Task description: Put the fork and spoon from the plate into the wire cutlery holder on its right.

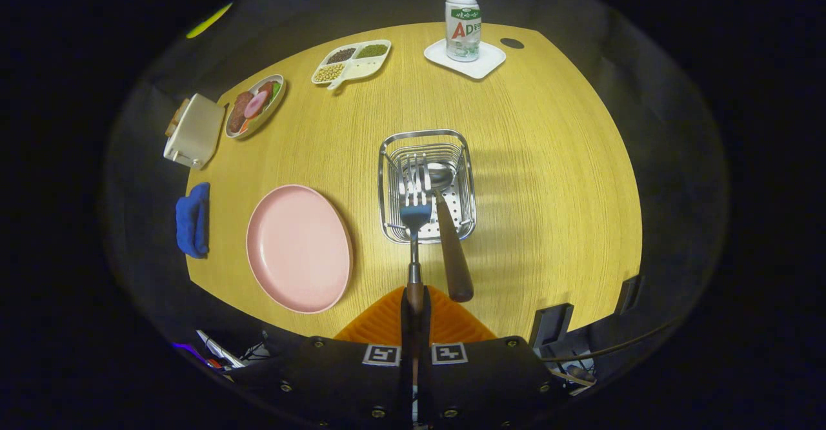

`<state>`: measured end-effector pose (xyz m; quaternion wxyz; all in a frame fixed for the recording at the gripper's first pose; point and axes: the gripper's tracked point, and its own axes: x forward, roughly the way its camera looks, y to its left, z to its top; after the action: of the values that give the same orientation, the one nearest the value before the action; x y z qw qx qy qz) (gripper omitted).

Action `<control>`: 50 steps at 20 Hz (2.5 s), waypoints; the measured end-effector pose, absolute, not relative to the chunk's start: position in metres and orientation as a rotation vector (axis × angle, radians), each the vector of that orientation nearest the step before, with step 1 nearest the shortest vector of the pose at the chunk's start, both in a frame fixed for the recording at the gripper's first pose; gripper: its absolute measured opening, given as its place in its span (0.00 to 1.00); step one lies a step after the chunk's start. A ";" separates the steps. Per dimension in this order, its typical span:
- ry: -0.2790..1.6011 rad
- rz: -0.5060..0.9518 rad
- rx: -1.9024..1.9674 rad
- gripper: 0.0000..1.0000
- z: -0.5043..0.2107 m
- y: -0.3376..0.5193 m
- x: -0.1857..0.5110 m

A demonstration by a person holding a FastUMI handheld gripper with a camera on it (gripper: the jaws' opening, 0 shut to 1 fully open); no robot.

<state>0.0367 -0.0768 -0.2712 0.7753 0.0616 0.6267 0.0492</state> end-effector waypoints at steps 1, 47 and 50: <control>1.367 0.107 0.135 0.03 -0.272 -0.076 0.036; 0.286 0.119 0.122 0.18 -0.034 -0.048 0.107; 0.089 0.118 0.106 0.18 0.013 -0.042 0.105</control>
<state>0.1055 -0.0416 0.0126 0.9959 0.0527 0.0442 0.0588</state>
